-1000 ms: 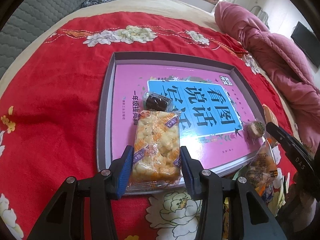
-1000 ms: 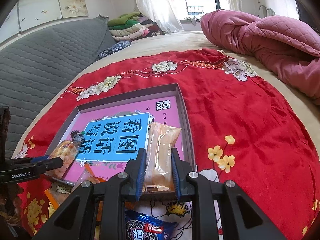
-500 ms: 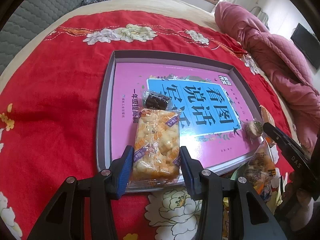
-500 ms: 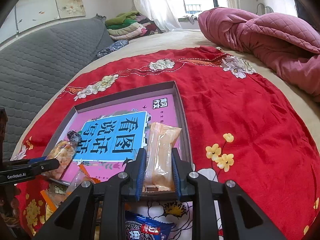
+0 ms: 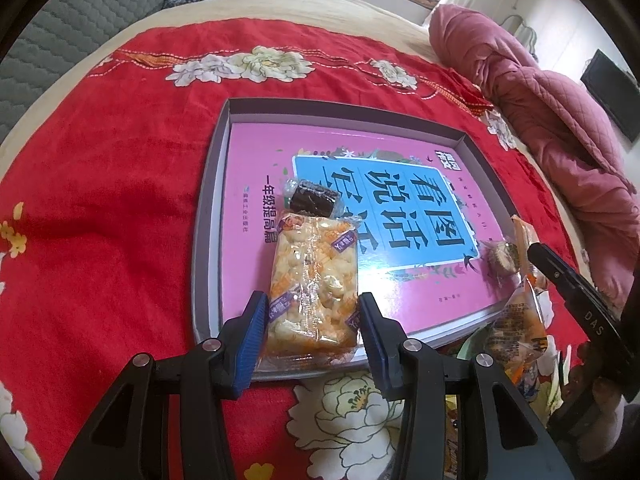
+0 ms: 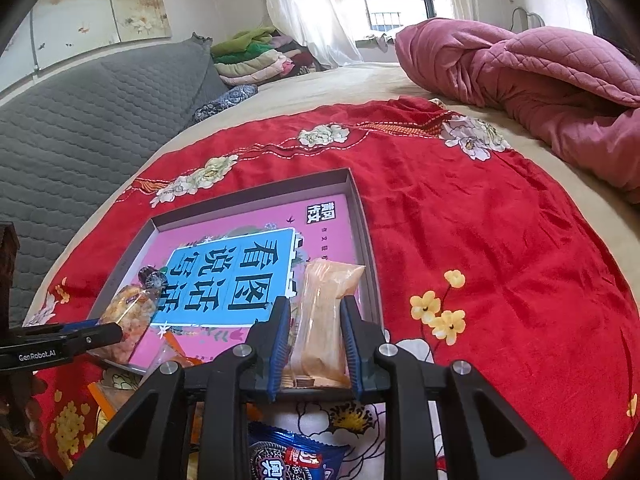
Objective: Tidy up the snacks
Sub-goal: 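Lower and release the puffed-snack bag with the left gripper while the right gripper releases the pale bar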
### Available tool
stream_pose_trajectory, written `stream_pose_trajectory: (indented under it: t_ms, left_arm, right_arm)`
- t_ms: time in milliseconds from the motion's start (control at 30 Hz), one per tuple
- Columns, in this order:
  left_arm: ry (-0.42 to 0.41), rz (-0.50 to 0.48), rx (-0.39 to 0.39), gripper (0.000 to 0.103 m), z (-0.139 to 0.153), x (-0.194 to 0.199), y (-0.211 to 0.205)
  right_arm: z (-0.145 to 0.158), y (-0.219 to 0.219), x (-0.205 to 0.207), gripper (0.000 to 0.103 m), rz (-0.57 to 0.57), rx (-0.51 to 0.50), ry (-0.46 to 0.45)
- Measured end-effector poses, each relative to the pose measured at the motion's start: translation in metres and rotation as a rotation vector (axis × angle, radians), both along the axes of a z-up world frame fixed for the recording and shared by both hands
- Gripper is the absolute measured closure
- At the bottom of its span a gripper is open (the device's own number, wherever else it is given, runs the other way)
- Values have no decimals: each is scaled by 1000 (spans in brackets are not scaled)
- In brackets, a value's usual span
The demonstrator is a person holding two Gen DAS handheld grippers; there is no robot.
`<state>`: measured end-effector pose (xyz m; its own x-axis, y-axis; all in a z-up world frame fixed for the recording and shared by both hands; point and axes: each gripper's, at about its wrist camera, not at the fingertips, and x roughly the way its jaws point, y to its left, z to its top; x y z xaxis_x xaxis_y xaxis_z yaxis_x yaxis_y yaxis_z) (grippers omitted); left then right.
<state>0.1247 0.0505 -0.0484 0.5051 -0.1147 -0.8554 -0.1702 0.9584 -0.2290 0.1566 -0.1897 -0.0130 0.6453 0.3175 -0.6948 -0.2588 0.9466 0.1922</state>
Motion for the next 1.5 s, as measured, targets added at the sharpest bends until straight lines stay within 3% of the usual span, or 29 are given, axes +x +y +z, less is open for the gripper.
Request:
stream_pose_trajectory:
  t_ms: [433,767,900,1100,1200,1500]
  left_arm:
    - [-5,-4,3,55,5,-4,0]
    - [-17,0,3,49,12,-7,-1]
    - [-24,1,-2,44,16,-8,1]
    - [-38,11,11,43,22,-11,3]
    - [-47,14,16,42,26,-14,4]
    - [-102,4,33,37,47,-23,0]
  right_arm:
    - [6,-4,-3,71,-9,15,-14]
    - [8,-5,-5,70,-8,17,-19]
    - [10,-5,-7,64,-6,25,-22]
    - [12,-5,-9,63,-2,30,-26]
    - [13,-6,-9,56,-2,32,-27]
    - [19,-11,-12,54,-9,54,-34]
